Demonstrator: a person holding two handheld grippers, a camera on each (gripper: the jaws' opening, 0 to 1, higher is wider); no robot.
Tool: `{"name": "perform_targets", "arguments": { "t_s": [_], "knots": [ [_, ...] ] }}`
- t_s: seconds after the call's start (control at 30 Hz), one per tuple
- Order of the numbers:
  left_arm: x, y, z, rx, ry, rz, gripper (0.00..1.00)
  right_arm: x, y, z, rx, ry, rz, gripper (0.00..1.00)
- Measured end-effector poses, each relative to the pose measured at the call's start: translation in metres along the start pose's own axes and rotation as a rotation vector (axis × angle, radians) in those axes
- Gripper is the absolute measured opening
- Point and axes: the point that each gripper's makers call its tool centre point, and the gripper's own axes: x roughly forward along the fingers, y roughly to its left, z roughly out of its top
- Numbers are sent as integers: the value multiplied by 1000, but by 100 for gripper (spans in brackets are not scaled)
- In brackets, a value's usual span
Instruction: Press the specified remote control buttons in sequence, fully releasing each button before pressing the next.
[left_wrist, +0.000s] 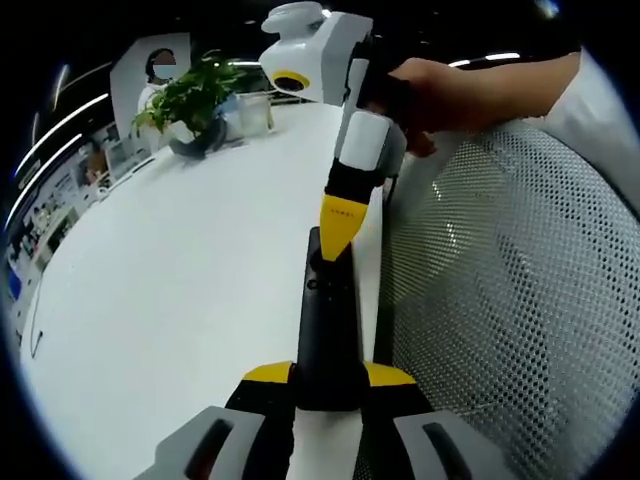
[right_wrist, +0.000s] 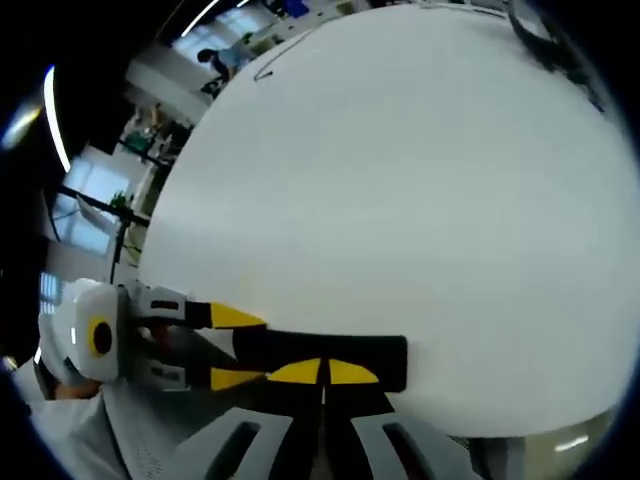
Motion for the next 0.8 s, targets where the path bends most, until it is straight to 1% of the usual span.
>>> {"name": "perform_targets", "arguments": {
  "t_s": [0.1,0.2,0.5,0.7,0.77,0.8],
  "knots": [
    [1,0,0,-2,-4,-2,24,4,-2,-3,-18,25,-24,0],
    [1,0,0,-4,-5,-3,24,4,-2,-3,-33,24,-30,0],
    [1,1,1,-9,-9,-2,25,4,-5,-1,27,11,-2,0],
    [2,1,1,-7,-12,-3,25,4,-5,-1,47,7,6,0],
    [2,1,1,-7,-13,-4,25,4,-6,-1,74,11,19,0],
    [2,1,1,-7,-13,-4,25,4,-6,0,115,6,37,0]
  ]
}}
